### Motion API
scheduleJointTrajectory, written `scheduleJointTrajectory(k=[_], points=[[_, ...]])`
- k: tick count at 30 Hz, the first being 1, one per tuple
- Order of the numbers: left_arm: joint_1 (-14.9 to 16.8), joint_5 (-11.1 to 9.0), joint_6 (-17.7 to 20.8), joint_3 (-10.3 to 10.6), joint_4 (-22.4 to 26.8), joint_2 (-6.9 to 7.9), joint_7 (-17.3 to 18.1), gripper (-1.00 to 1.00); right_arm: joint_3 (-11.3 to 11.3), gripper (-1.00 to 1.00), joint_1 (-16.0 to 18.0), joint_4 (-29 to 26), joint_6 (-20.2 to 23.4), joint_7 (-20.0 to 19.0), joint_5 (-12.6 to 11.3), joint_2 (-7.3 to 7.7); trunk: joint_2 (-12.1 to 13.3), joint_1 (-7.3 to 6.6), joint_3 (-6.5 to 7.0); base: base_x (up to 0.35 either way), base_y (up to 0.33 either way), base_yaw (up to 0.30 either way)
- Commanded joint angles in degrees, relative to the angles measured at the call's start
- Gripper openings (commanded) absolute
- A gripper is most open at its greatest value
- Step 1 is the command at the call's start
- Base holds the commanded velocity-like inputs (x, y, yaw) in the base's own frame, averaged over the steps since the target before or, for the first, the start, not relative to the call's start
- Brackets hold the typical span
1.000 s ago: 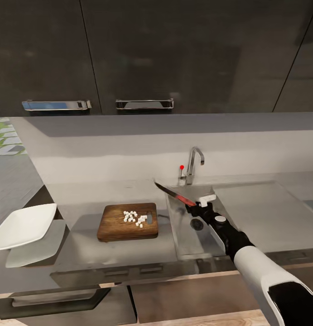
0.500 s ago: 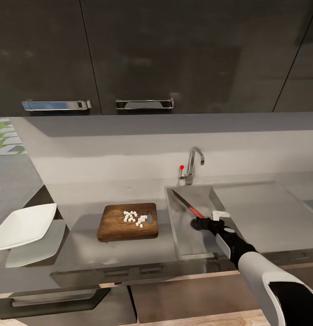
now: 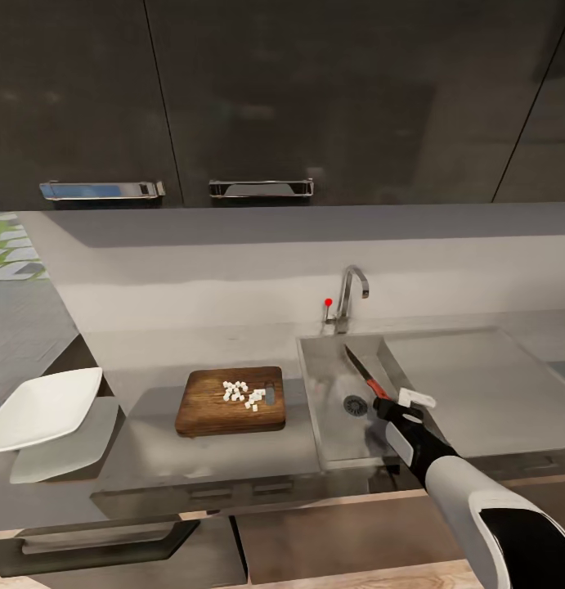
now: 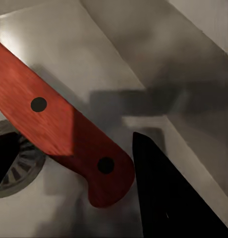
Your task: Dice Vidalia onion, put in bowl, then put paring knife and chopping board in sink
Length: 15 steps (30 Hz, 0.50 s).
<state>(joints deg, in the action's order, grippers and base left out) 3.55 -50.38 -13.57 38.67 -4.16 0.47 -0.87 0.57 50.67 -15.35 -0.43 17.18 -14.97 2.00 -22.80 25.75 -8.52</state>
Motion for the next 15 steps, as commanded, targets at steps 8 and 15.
scheduleJointTrajectory(k=[8,15], points=[[0.1,-0.5,-0.3,0.1,-0.1,-0.02,0.0,1.00,0.0,-1.00,0.0,0.1,0.1,3.1,-0.4,-1.84,-0.1,0.03,-0.11,0.098,0.000,0.000],[0.1,-0.7,-0.2,0.0,-0.2,-0.29,0.0,1.00,0.1,-1.00,0.0,0.6,1.6,3.3,-0.4,-3.10,-0.1,0.03,-0.11,0.016,0.000,0.000]])
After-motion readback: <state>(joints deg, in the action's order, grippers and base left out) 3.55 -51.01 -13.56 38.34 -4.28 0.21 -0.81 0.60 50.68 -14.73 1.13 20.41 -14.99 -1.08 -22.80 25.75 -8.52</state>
